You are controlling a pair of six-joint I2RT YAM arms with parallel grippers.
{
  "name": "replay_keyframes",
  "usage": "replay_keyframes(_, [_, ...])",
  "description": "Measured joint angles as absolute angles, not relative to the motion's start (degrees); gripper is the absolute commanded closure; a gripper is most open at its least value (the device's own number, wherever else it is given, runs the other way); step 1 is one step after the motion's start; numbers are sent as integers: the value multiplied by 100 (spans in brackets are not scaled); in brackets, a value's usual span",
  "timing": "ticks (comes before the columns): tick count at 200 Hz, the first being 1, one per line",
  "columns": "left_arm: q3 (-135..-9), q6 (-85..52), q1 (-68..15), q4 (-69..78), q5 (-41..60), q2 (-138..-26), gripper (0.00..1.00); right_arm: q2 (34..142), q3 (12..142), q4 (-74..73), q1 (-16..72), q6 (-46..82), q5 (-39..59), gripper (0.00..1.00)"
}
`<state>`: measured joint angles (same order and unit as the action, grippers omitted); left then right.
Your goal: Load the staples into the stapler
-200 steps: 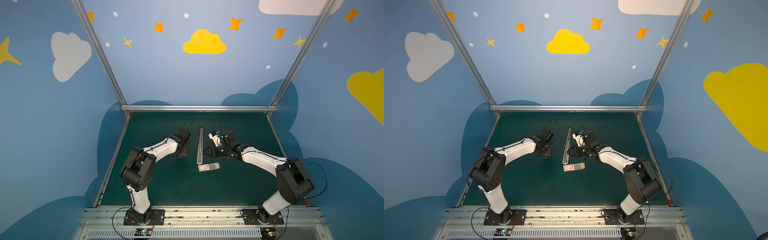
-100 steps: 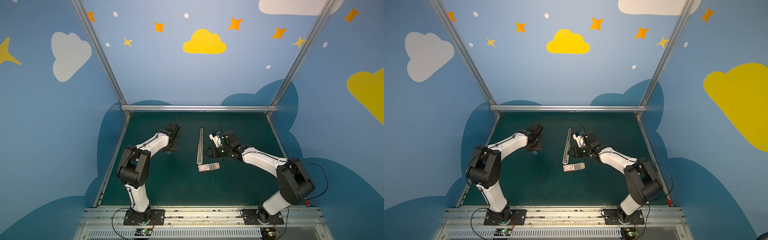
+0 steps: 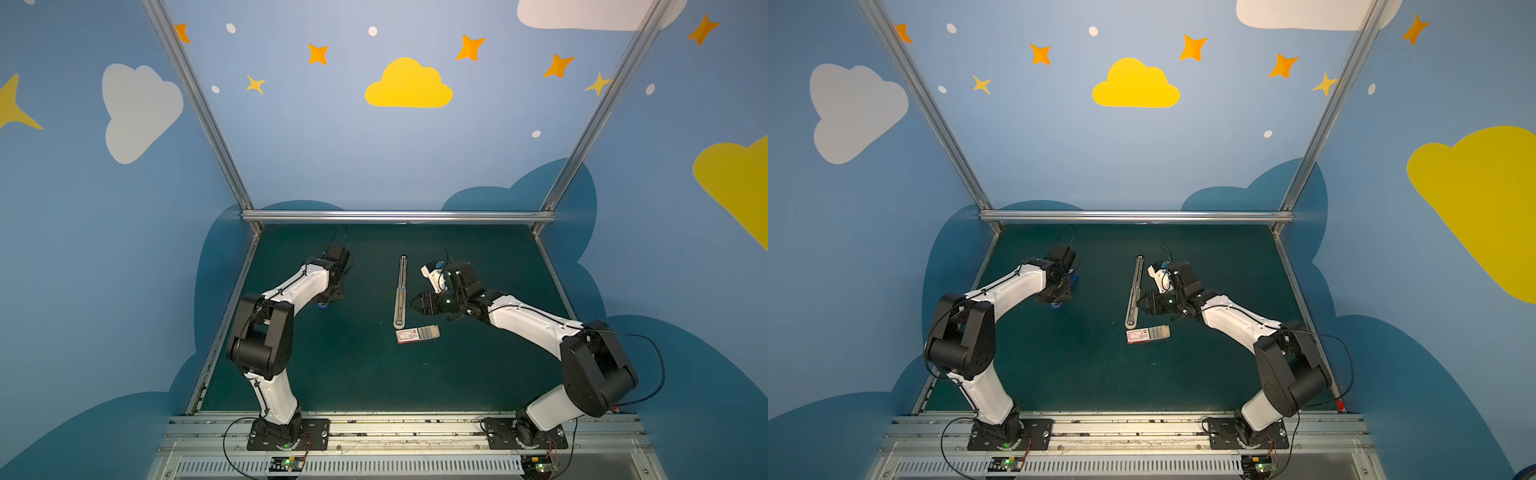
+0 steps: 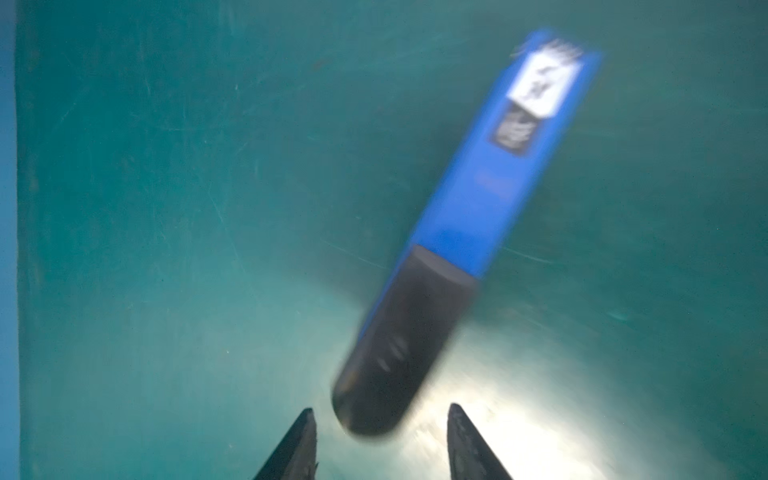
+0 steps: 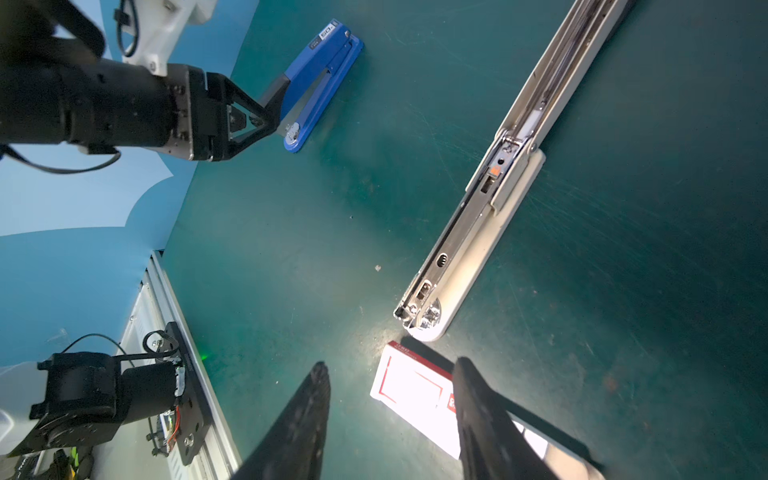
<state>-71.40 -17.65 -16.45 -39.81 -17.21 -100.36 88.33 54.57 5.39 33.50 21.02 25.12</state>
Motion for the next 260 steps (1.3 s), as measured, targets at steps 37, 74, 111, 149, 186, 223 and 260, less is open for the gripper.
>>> replay_keyframes(37, [-6689, -1922, -2056, -3710, -1328, -9094, 45, 8488, 5360, 749, 3330, 2128, 2504, 50])
replay_keyframes(74, [-5898, -2377, -2709, -3092, -873, -8676, 43, 7992, 5135, 1135, 3264, 2206, 2353, 50])
replay_keyframes(111, [-5457, -2869, -3568, -2556, -672, -8700, 41, 7682, 5028, 1555, 3105, 2206, 2231, 47])
replay_keyframes(149, [-5537, -3140, -4112, -2123, -716, -9030, 38, 7470, 4689, 1826, 2991, 2217, 2180, 46])
replay_keyframes(186, [-5924, -3197, -4390, -2003, -779, -9636, 38, 7463, 4434, 1837, 2969, 2318, 2178, 46])
replay_keyframes(223, [-6309, -3175, -4508, -1944, -803, -10020, 37, 7443, 4261, 1817, 2969, 2383, 2178, 46])
replay_keyframes(260, [-6836, -3087, -4541, -2049, -873, -10420, 38, 7426, 4154, 1778, 2965, 2449, 2178, 46])
